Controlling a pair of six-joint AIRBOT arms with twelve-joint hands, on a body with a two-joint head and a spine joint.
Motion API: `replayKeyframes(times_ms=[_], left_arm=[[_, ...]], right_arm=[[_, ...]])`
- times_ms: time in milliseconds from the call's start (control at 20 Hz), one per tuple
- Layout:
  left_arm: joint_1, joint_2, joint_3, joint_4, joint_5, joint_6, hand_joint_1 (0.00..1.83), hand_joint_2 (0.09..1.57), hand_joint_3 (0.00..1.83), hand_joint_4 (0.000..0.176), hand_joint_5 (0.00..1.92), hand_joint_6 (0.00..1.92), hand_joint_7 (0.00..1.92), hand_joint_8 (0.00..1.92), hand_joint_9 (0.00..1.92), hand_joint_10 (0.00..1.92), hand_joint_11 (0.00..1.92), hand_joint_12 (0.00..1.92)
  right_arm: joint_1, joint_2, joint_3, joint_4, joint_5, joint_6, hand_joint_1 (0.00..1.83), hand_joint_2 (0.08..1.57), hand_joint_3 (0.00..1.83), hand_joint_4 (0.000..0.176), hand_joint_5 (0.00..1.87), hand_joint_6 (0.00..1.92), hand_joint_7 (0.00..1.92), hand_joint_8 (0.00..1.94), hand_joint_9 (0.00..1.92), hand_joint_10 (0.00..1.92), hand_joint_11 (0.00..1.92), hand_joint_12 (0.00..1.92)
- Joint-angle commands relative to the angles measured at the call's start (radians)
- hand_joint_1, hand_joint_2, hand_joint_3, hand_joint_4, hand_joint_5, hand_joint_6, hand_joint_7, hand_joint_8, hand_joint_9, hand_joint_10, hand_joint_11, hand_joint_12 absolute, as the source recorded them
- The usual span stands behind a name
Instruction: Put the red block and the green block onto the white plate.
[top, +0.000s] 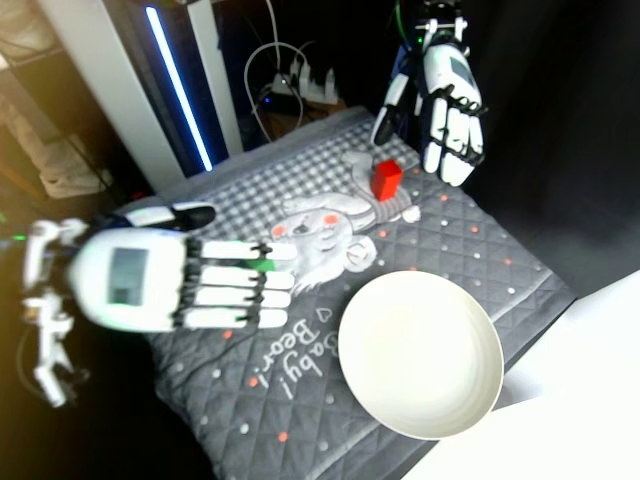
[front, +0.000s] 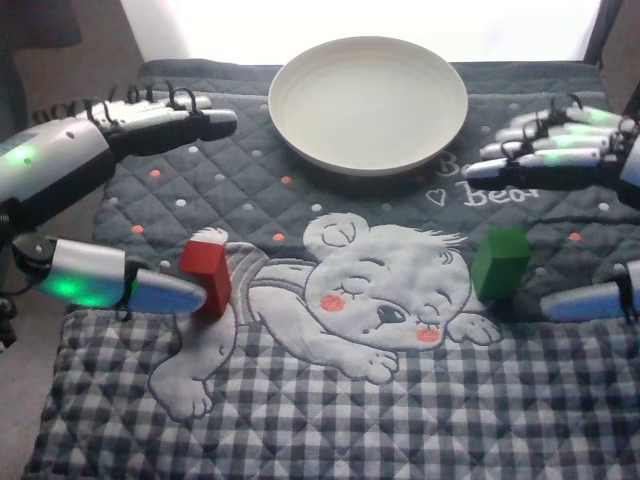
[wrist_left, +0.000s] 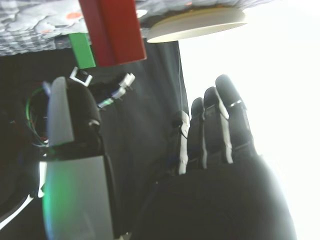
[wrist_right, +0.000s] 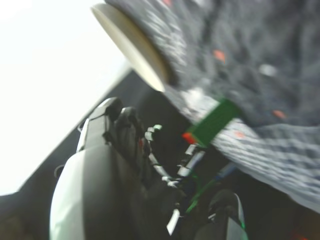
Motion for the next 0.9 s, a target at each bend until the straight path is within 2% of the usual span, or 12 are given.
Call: replayKeyframes(times_ms=[0,50,100,150,250,300,400,550,650,700,750,850], left_arm=[[-0.009,0.006,0.001,-0.010,-0.115,-0.005,0.86,0.83,0.01,0.044,0.32,0.01,0.12,0.00,0.05,0.00,0.00,0.23],[-0.011,0.004,0.002,-0.008,-0.112,-0.005,0.84,0.83,0.00,0.034,0.31,0.00,0.12,0.00,0.04,0.00,0.00,0.19],[-0.014,0.002,0.003,-0.004,-0.105,-0.005,0.84,0.83,0.00,0.012,0.30,0.00,0.11,0.00,0.03,0.00,0.00,0.18],[-0.019,-0.003,0.004,0.004,-0.093,-0.005,0.83,0.82,0.00,0.006,0.29,0.00,0.09,0.00,0.02,0.00,0.00,0.18],[-0.029,-0.012,0.009,0.023,-0.066,-0.008,0.85,0.80,0.00,0.000,0.29,0.00,0.13,0.00,0.09,0.01,0.00,0.47],[-0.033,-0.017,0.013,0.032,-0.053,-0.014,0.88,0.83,0.00,0.000,0.27,0.00,0.15,0.00,0.11,0.01,0.00,0.46],[-0.046,-0.031,0.027,0.059,-0.019,-0.033,0.89,0.85,0.01,0.000,0.30,0.01,0.24,0.02,0.19,0.02,0.00,0.52],[-0.067,-0.049,0.046,0.089,0.046,-0.034,0.94,0.86,0.00,0.000,0.40,0.01,0.35,0.01,0.29,0.02,0.00,0.78],[-0.074,-0.055,0.054,0.102,0.072,-0.034,0.96,0.88,0.00,0.000,0.44,0.01,0.39,0.00,0.32,0.01,0.00,0.81],[-0.081,-0.059,0.059,0.116,0.093,-0.034,0.94,0.92,0.01,0.000,0.47,0.01,0.41,0.00,0.36,0.02,0.00,0.95],[-0.083,-0.061,0.060,0.122,0.102,-0.034,0.94,0.92,0.01,0.000,0.47,0.01,0.41,0.00,0.36,0.02,0.00,0.95],[-0.087,-0.064,0.065,0.127,0.114,-0.034,0.96,0.95,0.00,0.000,0.57,0.01,0.51,0.01,0.43,0.02,0.00,1.05]], right_arm=[[0.017,0.009,0.008,0.035,0.114,0.008,0.90,0.95,0.01,0.120,0.43,0.00,0.30,0.00,0.19,0.00,0.00,0.32],[0.024,0.003,0.009,0.027,0.111,0.008,0.88,0.95,0.00,0.134,0.43,0.00,0.31,0.00,0.21,0.00,0.00,0.36],[0.028,-0.003,0.011,0.024,0.109,0.008,0.83,0.94,0.00,0.157,0.44,0.00,0.30,0.00,0.20,0.00,0.00,0.38],[0.029,-0.012,0.015,0.023,0.106,0.008,0.82,0.94,0.00,0.159,0.45,0.00,0.30,0.00,0.20,0.00,0.00,0.38],[0.031,-0.029,0.024,0.023,0.097,0.011,0.82,0.94,0.00,0.142,0.47,0.00,0.34,0.00,0.22,0.00,0.00,0.40],[0.031,-0.036,0.030,0.023,0.093,0.016,0.91,0.91,0.00,0.138,0.47,0.00,0.35,0.00,0.22,0.00,0.00,0.41],[0.032,-0.051,0.039,0.023,0.085,0.024,0.91,0.90,0.00,0.136,0.48,0.00,0.35,0.00,0.24,0.01,0.00,0.43],[0.032,-0.065,0.048,0.024,0.069,0.024,0.94,0.88,0.00,0.138,0.51,0.00,0.39,0.00,0.32,0.00,0.01,0.64],[0.032,-0.075,0.055,0.024,0.054,0.024,0.93,0.89,0.01,0.152,0.50,0.00,0.42,0.01,0.35,0.01,0.04,0.68],[0.032,-0.083,0.061,0.024,0.046,0.024,0.96,0.91,0.00,0.160,0.52,0.00,0.41,0.00,0.34,0.00,0.00,0.77],[0.032,-0.087,0.064,0.024,0.043,0.024,0.96,0.91,0.00,0.160,0.52,0.00,0.41,0.00,0.34,0.00,0.00,0.77],[0.032,-0.096,0.069,0.024,0.038,0.024,1.00,0.95,0.01,0.135,0.55,0.00,0.40,0.00,0.33,0.00,0.00,0.83]])
